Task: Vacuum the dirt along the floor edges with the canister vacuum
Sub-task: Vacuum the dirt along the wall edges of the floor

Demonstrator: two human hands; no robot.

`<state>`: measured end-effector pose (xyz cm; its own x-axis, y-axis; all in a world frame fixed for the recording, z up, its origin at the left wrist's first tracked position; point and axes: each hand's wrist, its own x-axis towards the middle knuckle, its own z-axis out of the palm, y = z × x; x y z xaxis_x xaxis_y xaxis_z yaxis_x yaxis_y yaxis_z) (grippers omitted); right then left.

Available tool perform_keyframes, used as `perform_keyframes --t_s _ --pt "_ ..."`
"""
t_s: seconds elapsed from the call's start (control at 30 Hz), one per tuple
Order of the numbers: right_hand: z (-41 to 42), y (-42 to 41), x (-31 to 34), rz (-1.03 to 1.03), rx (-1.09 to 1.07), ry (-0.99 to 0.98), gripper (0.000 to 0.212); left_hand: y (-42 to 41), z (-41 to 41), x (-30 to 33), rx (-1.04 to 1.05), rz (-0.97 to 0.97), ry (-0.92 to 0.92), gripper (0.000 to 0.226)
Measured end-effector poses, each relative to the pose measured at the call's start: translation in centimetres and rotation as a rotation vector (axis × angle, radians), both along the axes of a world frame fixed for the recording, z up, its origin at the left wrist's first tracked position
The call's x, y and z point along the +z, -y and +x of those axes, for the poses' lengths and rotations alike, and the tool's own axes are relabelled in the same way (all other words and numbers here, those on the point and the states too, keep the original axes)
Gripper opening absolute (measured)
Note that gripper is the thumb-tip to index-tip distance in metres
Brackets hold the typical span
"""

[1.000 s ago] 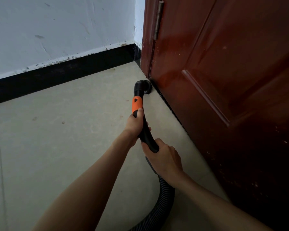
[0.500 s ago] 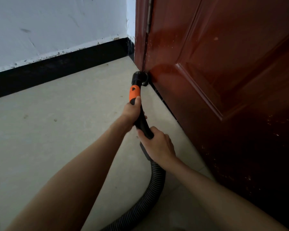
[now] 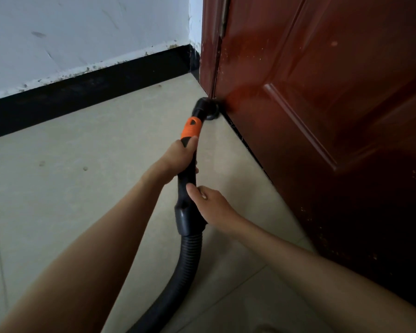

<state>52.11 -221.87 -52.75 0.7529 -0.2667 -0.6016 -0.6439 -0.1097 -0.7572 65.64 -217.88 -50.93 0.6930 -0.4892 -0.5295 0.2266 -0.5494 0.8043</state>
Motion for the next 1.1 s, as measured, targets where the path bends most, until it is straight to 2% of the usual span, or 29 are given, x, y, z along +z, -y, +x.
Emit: perform_keyframes --t_s 0.1,0.13,0.3,0.4,0.53,0.63,0.73,0.9,1.03,1.1 --pt "-1.8 0.5 0.6 0.334 -0.054 -0.157 0.03 -0.9 -1.7 -0.4 -0.143 0.071 0.074 0.034" --pt "-2.2 1.2 0.9 0.386 -0.098 -0.178 0.028 -1.3 -2.1 -0.5 -0.182 0.095 0.086 0.034" --pt "-1.3 5.4 1.9 0.384 -0.616 -0.061 0.036 -3.4 -3.3 0.6 -0.398 0.174 0.145 0.033" --pt "0.3 5.6 2.3 0.395 -0.694 -0.007 0.04 -4.7 -5.0 0.9 -0.548 0.237 0.208 0.029" --pt "0.4 4.1 1.9 0.452 -0.833 -0.038 0.021 -5.6 -6.8 0.8 -0.676 0.259 0.236 0.033" --pt "-0.4 3.2 1.4 0.421 -0.906 -0.053 0.023 -6.1 -7.4 0.8 -0.744 0.266 0.217 0.034" --pt "-0.2 2.9 1.2 0.362 -0.911 -0.071 0.037 -6.7 -8.1 1.0 -0.73 0.29 0.233 0.041" --pt "3.0 1.0 1.8 0.451 -0.803 -0.071 0.028 -9.2 -6.4 1.6 -0.588 0.333 0.258 0.037" --pt "5.5 -2.7 1.4 0.437 -0.677 -0.101 0.038 -13.5 -5.5 1.1 -0.404 0.322 0.217 0.036" --pt "6.2 -4.1 1.1 0.405 -0.628 -0.118 0.036 -15.1 -5.5 0.8 -0.341 0.315 0.2 0.035"
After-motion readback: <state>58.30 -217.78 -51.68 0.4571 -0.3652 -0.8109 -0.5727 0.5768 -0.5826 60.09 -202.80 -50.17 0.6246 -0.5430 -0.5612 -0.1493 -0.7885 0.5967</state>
